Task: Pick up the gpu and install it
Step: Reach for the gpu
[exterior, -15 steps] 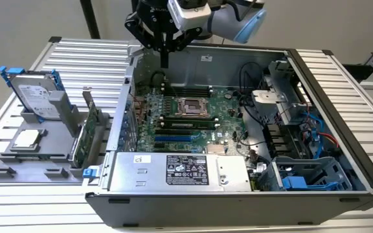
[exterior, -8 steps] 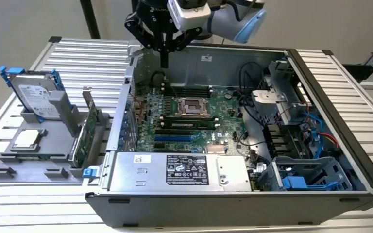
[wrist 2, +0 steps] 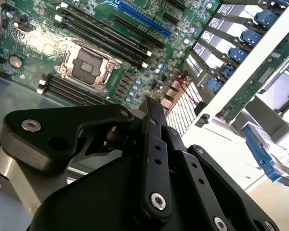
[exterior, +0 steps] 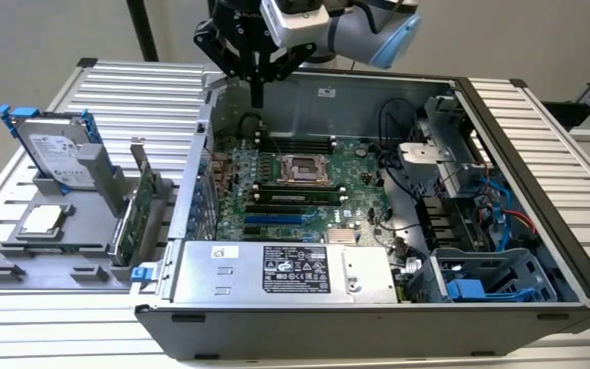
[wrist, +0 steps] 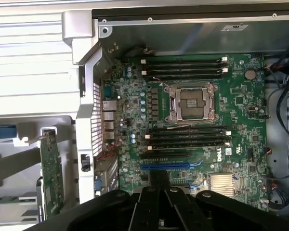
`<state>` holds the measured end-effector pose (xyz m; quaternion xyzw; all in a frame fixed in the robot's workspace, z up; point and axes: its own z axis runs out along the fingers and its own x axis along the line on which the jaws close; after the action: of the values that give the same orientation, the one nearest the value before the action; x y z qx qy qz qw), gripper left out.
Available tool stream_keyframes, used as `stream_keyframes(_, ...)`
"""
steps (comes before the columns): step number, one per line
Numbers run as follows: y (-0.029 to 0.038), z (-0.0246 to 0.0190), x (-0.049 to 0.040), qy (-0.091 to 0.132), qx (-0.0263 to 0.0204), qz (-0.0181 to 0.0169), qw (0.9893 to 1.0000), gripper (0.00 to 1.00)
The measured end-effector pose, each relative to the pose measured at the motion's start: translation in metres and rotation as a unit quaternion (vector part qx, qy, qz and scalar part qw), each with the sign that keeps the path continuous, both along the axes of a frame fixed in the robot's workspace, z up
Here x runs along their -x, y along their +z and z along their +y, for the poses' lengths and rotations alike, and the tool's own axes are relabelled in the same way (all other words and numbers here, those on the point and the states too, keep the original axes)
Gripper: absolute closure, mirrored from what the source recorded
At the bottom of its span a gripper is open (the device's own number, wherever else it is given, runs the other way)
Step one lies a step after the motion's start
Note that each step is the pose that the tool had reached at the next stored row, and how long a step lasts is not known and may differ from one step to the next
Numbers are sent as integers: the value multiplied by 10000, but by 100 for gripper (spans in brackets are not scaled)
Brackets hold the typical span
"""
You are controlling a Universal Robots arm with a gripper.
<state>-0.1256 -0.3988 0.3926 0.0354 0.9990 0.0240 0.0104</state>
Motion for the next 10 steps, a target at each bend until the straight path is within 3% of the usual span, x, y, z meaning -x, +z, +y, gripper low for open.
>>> stream_keyframes(10,0,0,93,0,0,0,10000,100)
